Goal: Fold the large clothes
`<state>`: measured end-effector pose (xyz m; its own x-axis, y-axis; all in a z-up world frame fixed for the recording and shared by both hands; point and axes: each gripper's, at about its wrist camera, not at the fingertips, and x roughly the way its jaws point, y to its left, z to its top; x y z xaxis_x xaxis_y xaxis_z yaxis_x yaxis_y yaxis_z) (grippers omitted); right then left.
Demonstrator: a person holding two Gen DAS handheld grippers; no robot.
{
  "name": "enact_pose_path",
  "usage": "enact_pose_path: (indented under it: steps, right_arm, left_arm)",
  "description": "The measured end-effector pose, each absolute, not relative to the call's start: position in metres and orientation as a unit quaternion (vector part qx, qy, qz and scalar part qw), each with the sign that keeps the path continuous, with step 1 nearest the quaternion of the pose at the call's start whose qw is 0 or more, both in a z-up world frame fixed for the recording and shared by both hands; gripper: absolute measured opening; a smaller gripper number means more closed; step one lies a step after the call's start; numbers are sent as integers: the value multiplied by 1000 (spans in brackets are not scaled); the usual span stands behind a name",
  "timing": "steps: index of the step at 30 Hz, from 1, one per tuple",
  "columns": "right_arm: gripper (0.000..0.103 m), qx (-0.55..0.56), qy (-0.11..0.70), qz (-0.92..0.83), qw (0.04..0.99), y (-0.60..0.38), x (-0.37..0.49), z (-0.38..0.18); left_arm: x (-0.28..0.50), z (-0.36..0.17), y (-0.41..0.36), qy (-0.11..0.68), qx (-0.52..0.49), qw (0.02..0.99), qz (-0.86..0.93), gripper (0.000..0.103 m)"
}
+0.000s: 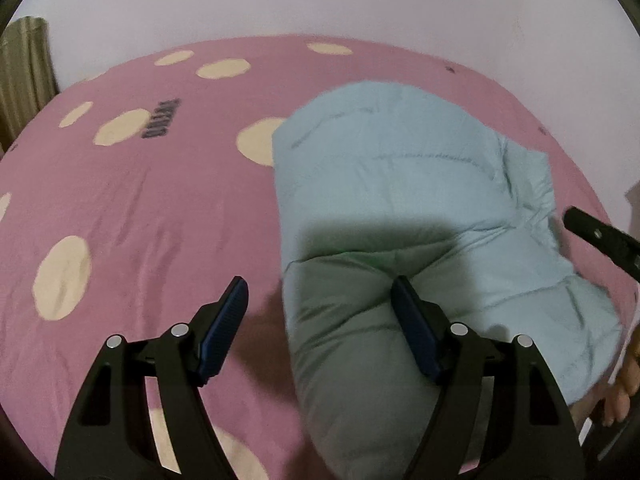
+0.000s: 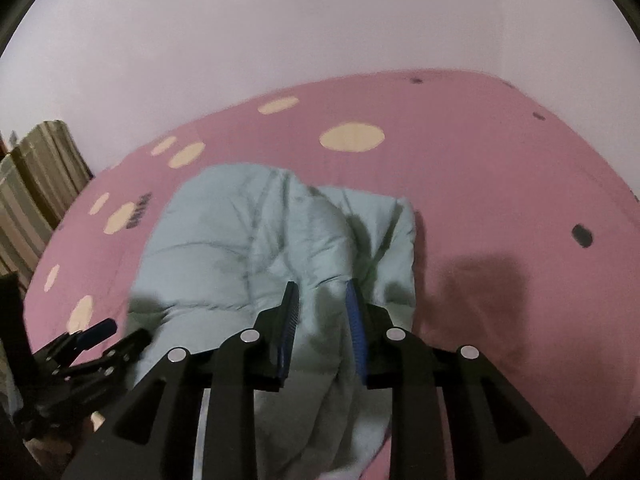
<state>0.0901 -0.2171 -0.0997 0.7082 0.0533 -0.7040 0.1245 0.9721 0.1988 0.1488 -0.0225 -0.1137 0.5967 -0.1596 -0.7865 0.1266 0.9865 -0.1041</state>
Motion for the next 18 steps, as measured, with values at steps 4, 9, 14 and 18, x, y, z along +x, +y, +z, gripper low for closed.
enact_pose_path:
  steps: [4, 9, 14, 18]
  right_arm:
    - [24, 100, 373, 7, 922, -199, 65, -87]
    - [23, 55, 402, 19, 914, -175, 56, -106]
    - [23, 67, 446, 0, 893, -186, 71, -142]
    - [23, 69, 456, -6, 887, -192, 79, -164]
  left_arm:
    - [129, -101, -21, 419, -17, 905, -80, 74]
    - [126, -112, -33, 431, 1, 898, -91, 74]
    - [133, -126, -42, 451, 0, 887, -100, 74]
    - [142, -143, -51, 462, 15, 881, -102, 75]
